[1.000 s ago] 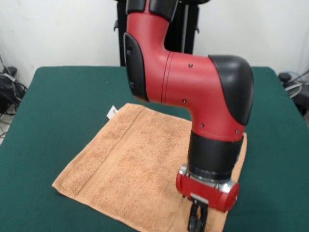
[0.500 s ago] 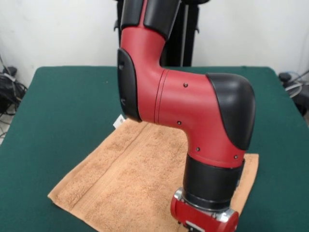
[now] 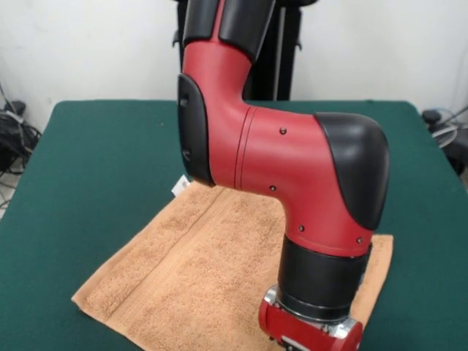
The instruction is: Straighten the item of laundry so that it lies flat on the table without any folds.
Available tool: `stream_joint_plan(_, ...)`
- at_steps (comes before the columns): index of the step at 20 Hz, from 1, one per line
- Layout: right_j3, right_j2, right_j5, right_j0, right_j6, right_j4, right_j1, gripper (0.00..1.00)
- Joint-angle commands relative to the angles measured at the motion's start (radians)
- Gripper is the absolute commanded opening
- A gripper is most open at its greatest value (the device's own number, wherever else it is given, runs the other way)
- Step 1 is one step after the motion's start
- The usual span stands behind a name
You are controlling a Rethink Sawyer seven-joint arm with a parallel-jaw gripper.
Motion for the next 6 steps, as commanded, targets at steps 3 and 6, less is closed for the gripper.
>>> stream_joint_plan(3, 0.292, -0.004, 0.012, 0.041, 0.157, -0.044, -0.065, 0.0)
stream_joint_plan(6, 0.305, -0.015, 0.005, 0.043, 0.151, -0.045, -0.068, 0.0)
